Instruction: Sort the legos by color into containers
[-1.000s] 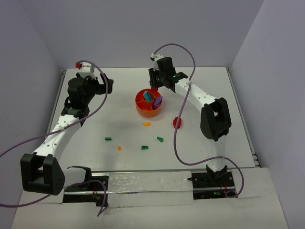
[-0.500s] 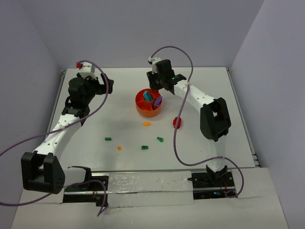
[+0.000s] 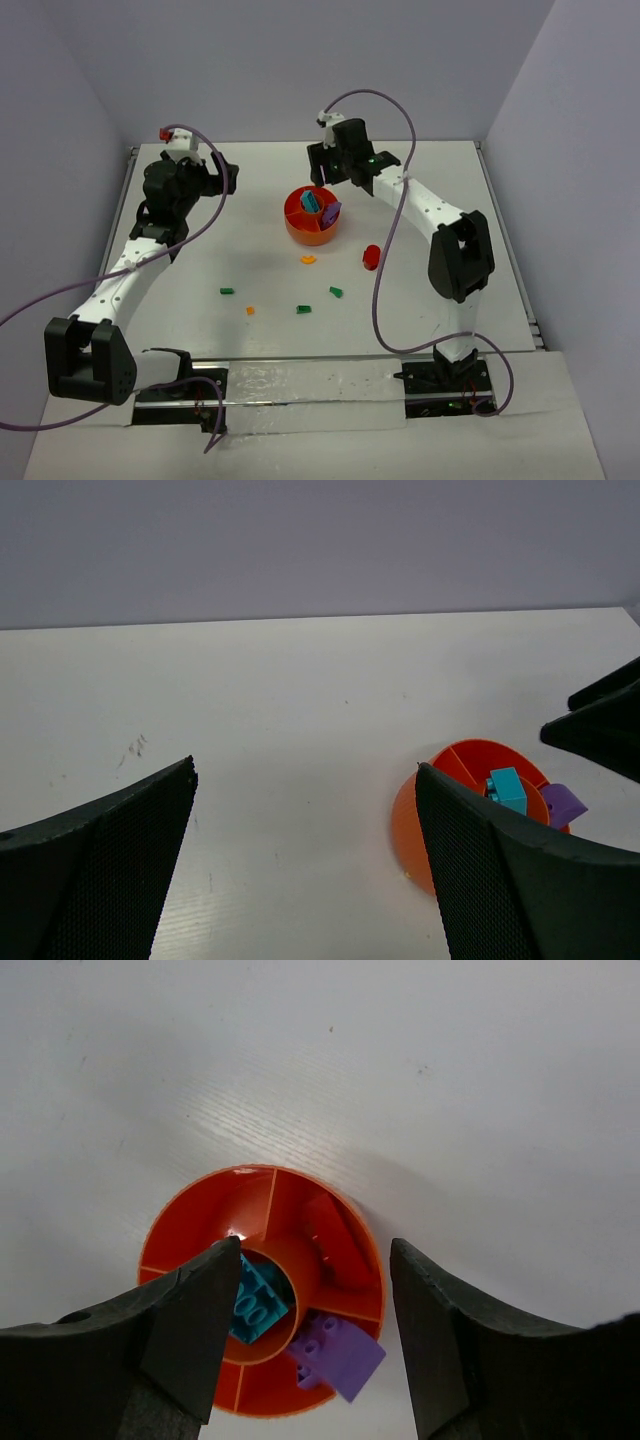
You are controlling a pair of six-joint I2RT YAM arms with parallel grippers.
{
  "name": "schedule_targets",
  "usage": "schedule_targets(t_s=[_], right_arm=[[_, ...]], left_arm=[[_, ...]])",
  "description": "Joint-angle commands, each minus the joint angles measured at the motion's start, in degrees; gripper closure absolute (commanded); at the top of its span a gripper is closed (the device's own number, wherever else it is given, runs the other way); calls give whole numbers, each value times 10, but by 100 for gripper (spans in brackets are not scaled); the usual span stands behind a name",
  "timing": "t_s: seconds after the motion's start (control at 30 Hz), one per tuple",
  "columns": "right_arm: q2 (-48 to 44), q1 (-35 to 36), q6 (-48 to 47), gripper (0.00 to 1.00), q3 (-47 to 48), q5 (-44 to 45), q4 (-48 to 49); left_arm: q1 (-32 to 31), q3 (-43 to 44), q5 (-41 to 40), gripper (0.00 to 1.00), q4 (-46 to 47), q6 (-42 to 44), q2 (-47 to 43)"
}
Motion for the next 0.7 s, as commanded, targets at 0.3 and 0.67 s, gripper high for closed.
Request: schedule_targets(t_s=[0.3, 0.67], right_arm=[[-236, -124, 64, 28, -245, 21, -185], [-149, -140, 119, 2, -265, -64, -235]], left_arm=[[-8, 22, -28, 4, 27, 4, 0], [-11, -13, -40, 4, 4, 11, -36]])
